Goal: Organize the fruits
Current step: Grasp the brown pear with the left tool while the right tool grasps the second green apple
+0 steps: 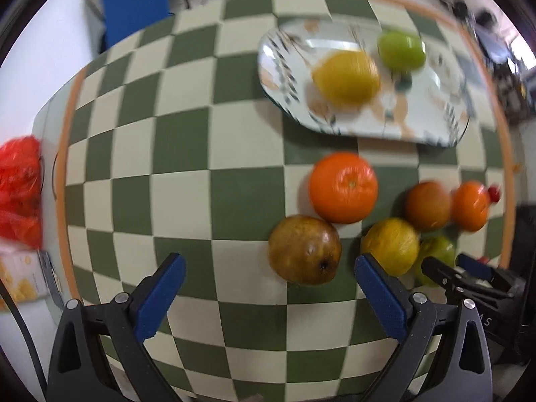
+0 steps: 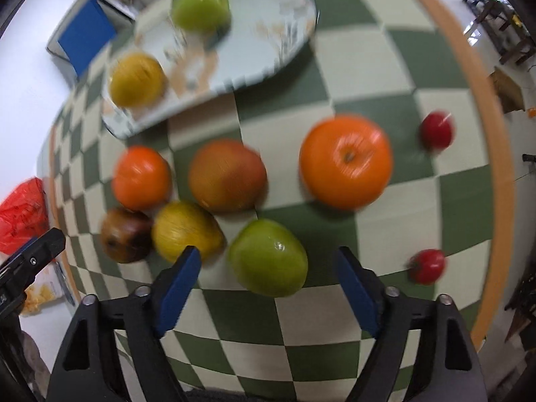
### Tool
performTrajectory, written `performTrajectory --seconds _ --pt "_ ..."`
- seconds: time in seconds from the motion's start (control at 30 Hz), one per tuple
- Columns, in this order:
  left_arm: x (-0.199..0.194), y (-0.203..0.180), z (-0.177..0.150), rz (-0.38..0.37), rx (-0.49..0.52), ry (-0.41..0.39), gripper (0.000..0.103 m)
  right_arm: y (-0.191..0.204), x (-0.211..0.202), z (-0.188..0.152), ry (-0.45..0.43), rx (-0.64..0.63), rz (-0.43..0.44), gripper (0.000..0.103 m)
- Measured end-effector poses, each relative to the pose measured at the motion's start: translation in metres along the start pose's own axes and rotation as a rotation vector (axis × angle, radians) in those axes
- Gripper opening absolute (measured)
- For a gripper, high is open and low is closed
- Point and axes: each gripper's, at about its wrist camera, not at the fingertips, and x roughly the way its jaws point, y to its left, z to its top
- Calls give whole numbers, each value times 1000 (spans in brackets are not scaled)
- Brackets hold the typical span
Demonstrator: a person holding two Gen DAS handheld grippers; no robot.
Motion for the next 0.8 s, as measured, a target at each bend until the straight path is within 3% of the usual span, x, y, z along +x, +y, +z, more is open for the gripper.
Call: performTrajectory --seconds 0.17,0.23,0.3,0.47,0.6,0.8 --pt "34 -25 4 39 121 59 103 0 26 -2 35 -38 3 65" --pt "44 -30 4 25 148 77 94 1 24 -5 27 -57 -2 61" --pt "52 -31 2 -10 152 98 61 0 22 -8 43 -67 -13 61" --pt "51 -29 -13 -28 114 85 60 -15 22 -23 72 -57 2 61" --pt "50 -21 -44 -50 38 106 60 -26 25 -29 85 -16 31 62" --pt "55 -16 -67 -64 -38 100 60 -23 27 -35 95 -39 3 63"
